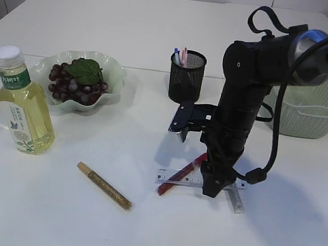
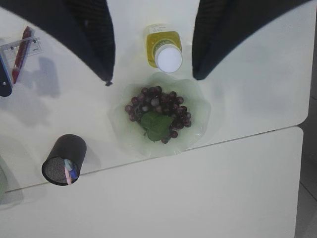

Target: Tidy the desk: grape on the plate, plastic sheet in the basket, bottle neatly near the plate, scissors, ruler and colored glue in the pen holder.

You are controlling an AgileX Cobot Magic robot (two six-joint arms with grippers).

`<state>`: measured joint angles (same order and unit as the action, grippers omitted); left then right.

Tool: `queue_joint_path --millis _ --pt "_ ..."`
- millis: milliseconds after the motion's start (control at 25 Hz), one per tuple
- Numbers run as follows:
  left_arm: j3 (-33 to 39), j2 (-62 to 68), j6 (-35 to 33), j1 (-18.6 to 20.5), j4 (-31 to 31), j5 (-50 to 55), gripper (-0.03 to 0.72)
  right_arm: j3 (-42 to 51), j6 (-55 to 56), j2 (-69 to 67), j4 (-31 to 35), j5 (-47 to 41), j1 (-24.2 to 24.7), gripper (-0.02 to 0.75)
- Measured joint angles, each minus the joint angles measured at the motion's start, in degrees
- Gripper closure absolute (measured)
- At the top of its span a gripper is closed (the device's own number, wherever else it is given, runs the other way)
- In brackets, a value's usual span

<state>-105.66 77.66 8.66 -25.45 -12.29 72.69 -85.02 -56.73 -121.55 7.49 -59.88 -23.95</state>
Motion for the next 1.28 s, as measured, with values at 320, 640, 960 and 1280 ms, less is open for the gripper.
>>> queue_joint_path --millis 320,640,960,1280 --pt "0.0 0.0 0.0 0.0 0.0 0.0 0.316 0.0 -0.2 0.0 0.0 0.22 0.0 0.141" --pt "0.0 0.0 0.0 0.0 -0.1 0.0 0.316 0.0 -0.2 0.0 0.12 -0.53 0.0 0.141" --pt "0.0 0.0 0.0 0.0 -0.1 0.0 0.316 0.0 -0.2 -0.11 0.24 -1.04 0.0 0.143" --pt "0.0 0.0 0.0 0.0 -0.22 0.0 0.316 -0.77 -0.2 -1.58 -0.38 -0.45 0.0 0.143"
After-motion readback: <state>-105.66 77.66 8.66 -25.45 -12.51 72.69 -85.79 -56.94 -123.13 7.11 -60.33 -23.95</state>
